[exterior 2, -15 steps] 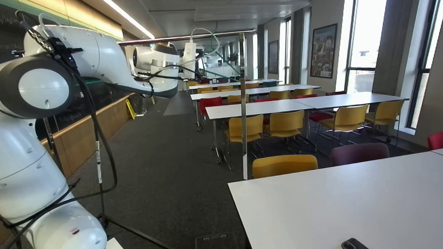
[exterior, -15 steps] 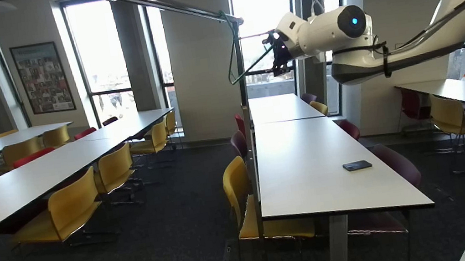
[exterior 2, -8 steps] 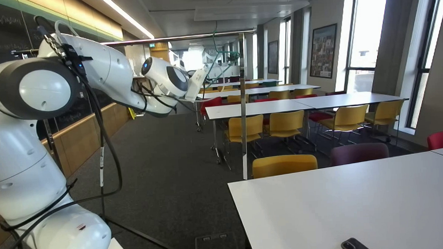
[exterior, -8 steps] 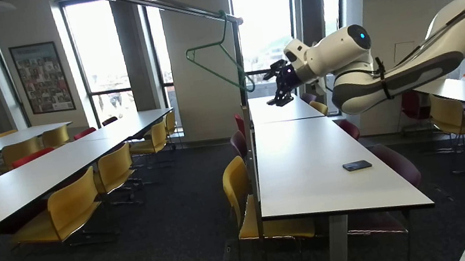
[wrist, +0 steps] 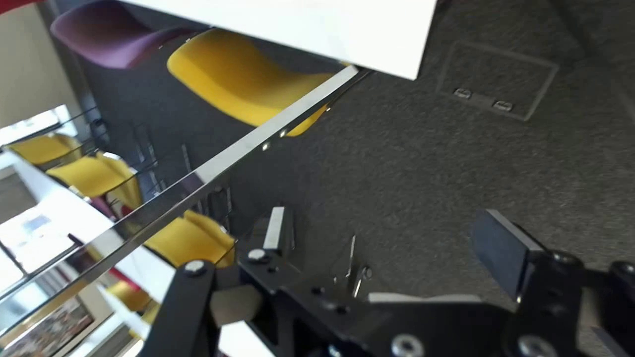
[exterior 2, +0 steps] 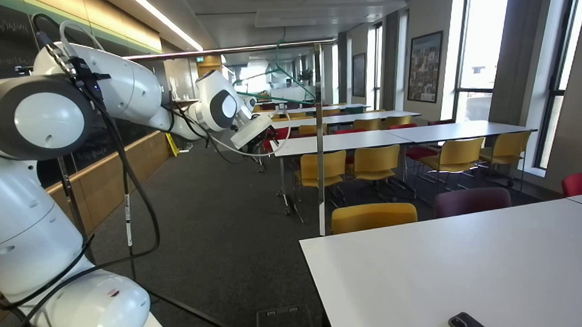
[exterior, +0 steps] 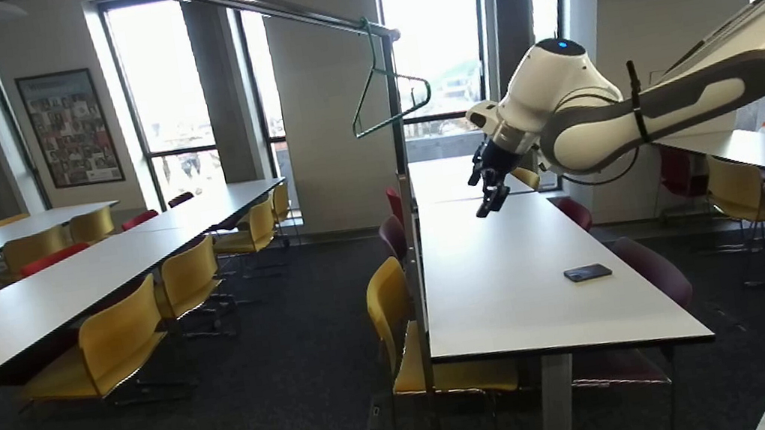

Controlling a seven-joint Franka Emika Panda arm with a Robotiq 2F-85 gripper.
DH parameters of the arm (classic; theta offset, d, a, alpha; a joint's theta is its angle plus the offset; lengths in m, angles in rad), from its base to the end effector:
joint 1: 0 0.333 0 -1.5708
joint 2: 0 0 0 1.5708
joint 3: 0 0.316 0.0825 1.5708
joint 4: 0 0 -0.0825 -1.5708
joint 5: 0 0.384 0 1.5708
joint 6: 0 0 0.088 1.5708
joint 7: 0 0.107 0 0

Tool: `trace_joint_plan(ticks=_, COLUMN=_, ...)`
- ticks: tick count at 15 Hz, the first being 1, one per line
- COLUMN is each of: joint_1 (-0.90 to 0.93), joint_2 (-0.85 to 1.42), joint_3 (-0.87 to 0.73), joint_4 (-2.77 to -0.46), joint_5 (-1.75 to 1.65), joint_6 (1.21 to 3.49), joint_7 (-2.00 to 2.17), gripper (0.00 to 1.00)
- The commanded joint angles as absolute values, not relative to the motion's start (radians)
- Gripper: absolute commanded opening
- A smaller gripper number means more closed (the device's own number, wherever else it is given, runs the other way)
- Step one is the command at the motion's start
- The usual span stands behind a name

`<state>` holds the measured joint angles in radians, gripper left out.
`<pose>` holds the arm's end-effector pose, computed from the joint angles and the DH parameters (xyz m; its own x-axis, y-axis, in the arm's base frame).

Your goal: Put the coat hanger on the rack

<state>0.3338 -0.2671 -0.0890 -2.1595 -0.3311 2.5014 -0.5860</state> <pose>0.5051 0.1242 0.5782 0.4165 0.8622 0.2883 0.6770 -0.5058 0.5347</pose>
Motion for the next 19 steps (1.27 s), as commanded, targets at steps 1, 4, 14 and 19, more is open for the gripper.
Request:
trace_joint_plan(ticks=1, joint_1=0.308, joint_2=-0.304, joint_3=-0.062, joint_4=-2.114, joint_5=-0.128, joint_6=2.239, joint_7=-0.745, gripper=1.00)
trace_joint_plan(ticks=4, joint_1=0.300, joint_2=-0.295, joint_3=-0.062, joint_4=-2.071, joint_5=0.019, joint_6=2.036, joint_7=-0.867, gripper=1.00)
trace_joint_plan(ticks=14, joint_1=0.223, joint_2=-0.269, joint_3=-0.003, joint_4=-2.047, joint_5=0.017, joint_6=1.827, joint_7=-0.882, gripper=1.00)
trace_joint_plan(ticks=19, joint_1=0.223, joint_2=-0.269, joint_3=-0.003, joint_4=-2.047, joint_5=0.017, joint_6=1.827, joint_7=-0.882, gripper=1.00)
